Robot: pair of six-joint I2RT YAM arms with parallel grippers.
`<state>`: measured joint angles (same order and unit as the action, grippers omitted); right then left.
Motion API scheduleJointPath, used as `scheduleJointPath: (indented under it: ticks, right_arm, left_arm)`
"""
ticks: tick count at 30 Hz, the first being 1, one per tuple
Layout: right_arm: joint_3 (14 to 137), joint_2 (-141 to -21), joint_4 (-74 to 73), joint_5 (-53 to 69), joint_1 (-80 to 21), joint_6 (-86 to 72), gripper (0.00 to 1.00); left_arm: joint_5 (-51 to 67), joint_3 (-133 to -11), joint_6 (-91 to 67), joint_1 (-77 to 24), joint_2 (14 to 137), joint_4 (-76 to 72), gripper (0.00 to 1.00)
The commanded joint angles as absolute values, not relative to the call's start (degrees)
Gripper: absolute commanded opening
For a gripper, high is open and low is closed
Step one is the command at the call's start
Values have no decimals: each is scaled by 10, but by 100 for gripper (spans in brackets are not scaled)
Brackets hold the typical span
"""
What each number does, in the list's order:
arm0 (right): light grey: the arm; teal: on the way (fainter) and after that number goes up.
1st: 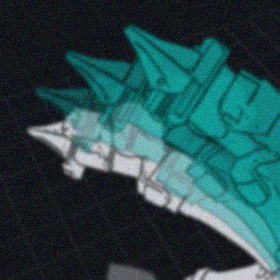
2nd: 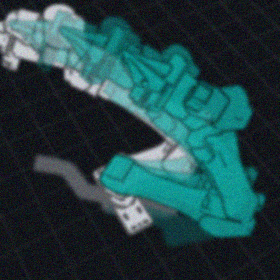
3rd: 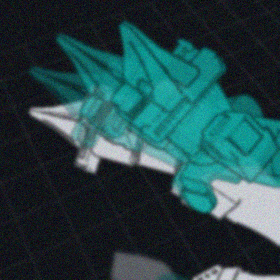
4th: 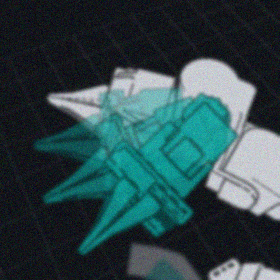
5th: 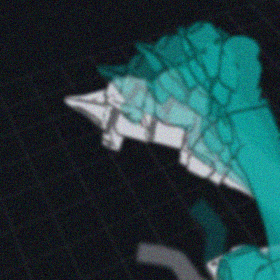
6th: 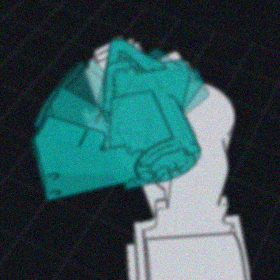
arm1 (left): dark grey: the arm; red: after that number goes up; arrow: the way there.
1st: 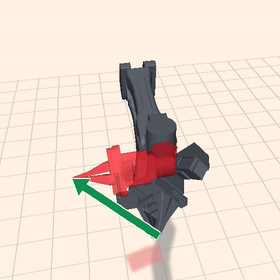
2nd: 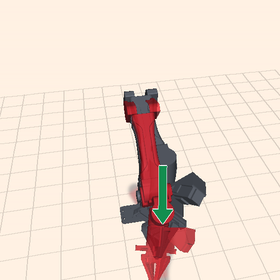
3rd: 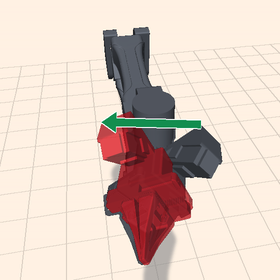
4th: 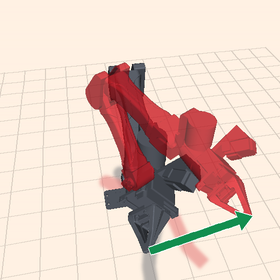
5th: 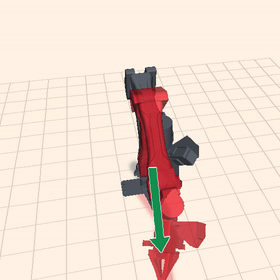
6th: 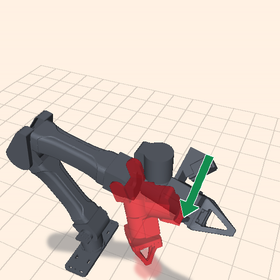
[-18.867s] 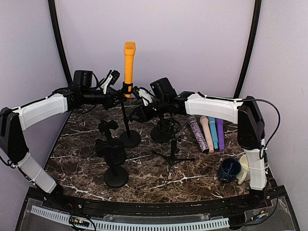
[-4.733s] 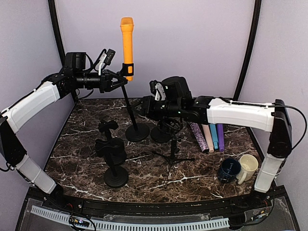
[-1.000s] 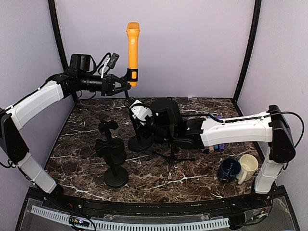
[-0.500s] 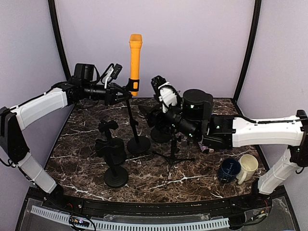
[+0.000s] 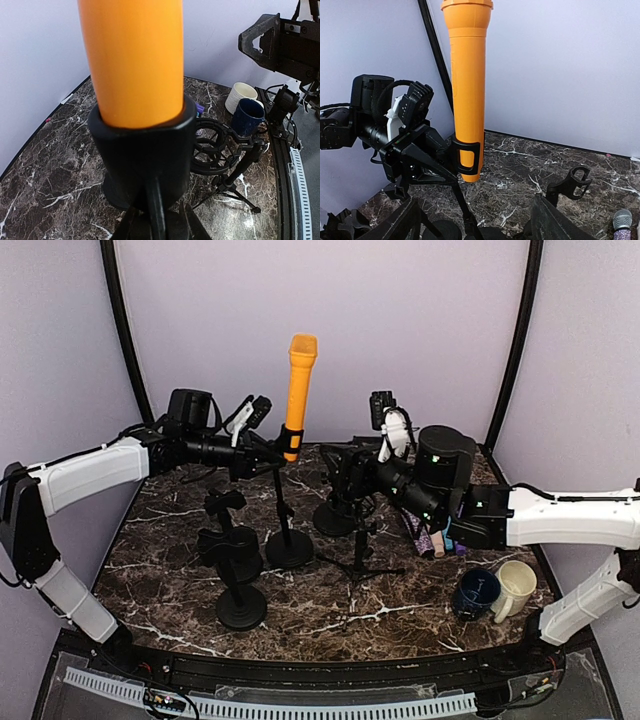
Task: Remove the microphone from the stand
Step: Adjust the microphone stand with the microphone at the center of the board.
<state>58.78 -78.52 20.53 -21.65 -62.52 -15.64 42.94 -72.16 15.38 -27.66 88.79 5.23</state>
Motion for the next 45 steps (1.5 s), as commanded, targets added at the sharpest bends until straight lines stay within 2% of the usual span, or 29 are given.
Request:
scheduleJointPath:
  ticks: [1, 3, 6, 8, 13, 14, 21, 31, 41, 45]
  right_arm:
    - [588, -782, 231, -196, -619, -196, 77]
    - [589, -786, 235, -187, -615, -203, 78]
    - [599, -796, 234, -168, -609, -212, 79]
    - [612, -804, 226, -157, -605, -218, 80]
    - [650, -827, 198, -148, -598, -230, 82]
    - [660, -832, 190, -147, -596, -232, 83]
    - [721, -868, 137, -140, -575, -256, 88]
    - [821, -920, 81, -140, -559, -249, 92]
    - [899, -970, 67, -153, -540, -228, 86]
    - [906, -978, 68, -151, -540, -209, 75]
  left_arm:
    - [426, -699, 180, -278, 837, 15, 15]
    - [425, -689, 179, -278, 830, 17, 20]
    - [424, -680, 179, -278, 822, 26, 38]
    - [424, -677, 179, -278, 818, 30, 46]
    - [432, -677, 171, -277, 812, 33, 58]
    - [436, -678, 166, -277, 811, 33, 63]
    - [449, -685, 139, -278, 803, 23, 73]
    - [438, -741, 139, -293, 830, 63, 77]
    - [417, -794, 161, -304, 876, 102, 64]
    - [407, -789, 169, -306, 880, 112, 48]
